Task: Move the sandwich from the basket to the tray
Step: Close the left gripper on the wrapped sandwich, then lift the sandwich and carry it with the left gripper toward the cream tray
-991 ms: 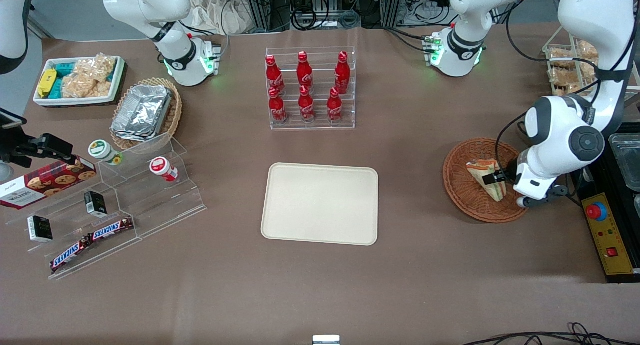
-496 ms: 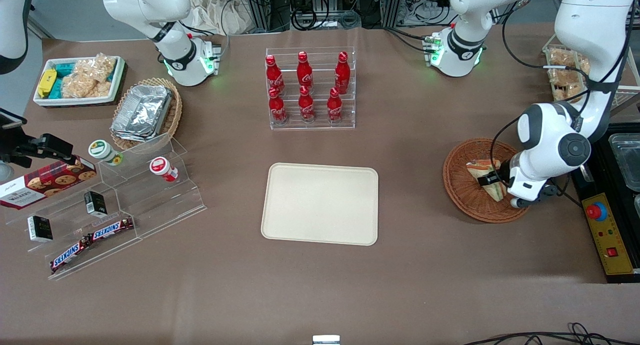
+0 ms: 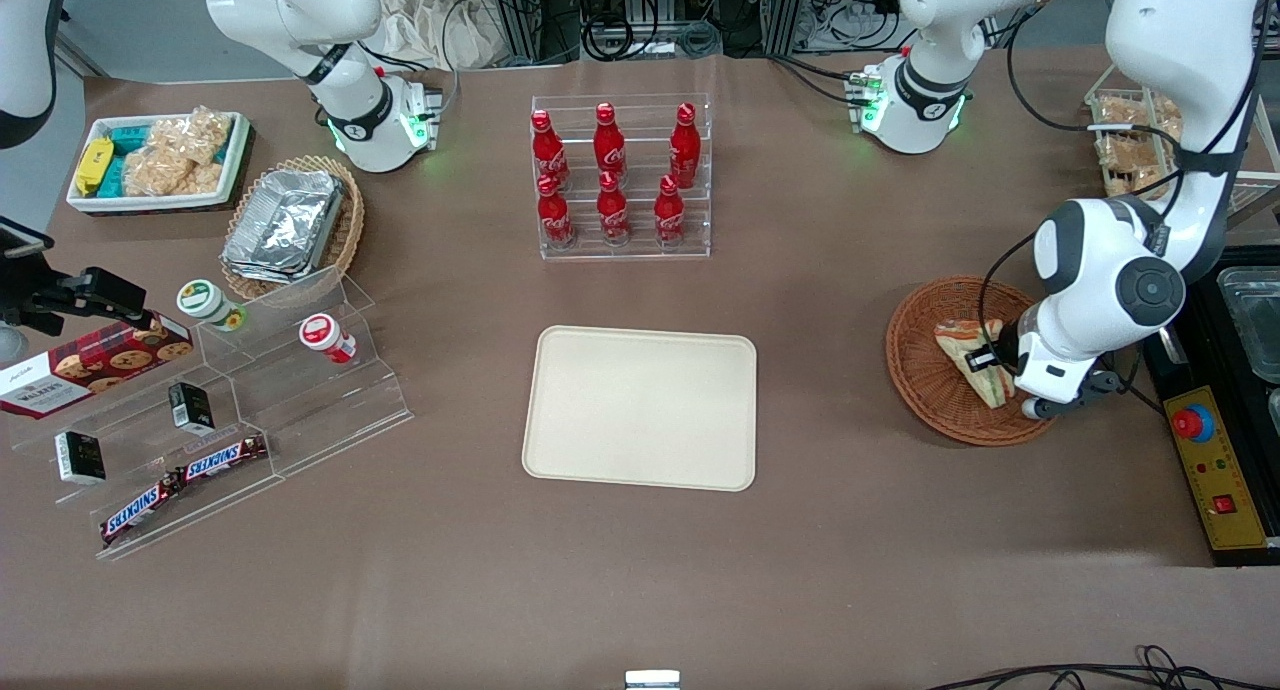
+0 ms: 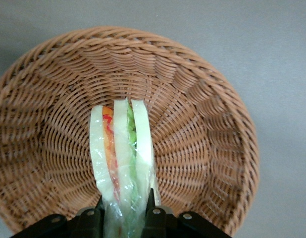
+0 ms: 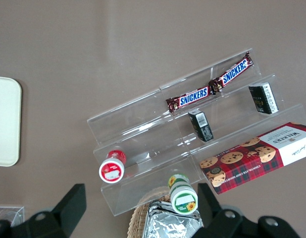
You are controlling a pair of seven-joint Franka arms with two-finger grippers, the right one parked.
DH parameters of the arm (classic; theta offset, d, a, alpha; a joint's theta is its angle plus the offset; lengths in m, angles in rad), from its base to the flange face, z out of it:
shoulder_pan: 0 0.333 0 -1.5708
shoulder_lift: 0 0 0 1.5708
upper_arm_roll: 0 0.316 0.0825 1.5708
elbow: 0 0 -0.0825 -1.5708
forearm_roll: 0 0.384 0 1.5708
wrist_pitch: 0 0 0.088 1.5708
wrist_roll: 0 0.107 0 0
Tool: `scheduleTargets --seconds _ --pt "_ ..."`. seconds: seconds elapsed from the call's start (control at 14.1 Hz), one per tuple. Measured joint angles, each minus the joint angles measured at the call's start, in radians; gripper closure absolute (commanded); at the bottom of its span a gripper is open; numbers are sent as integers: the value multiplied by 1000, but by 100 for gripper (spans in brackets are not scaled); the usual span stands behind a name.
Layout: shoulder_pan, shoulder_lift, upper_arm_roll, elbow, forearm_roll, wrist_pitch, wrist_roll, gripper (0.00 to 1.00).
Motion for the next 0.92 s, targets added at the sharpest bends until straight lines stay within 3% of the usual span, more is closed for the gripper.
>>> scheduleTargets --seconds 0.21,0.5,0.64,0.92 --pt "-3 -52 -25 130 0 -227 -2 100" --pt "-4 -75 -77 428 0 -555 -2 100" --pt "-5 -75 -99 511 0 -598 -1 100" --pt "-24 -28 -196 524 17 -599 1 100"
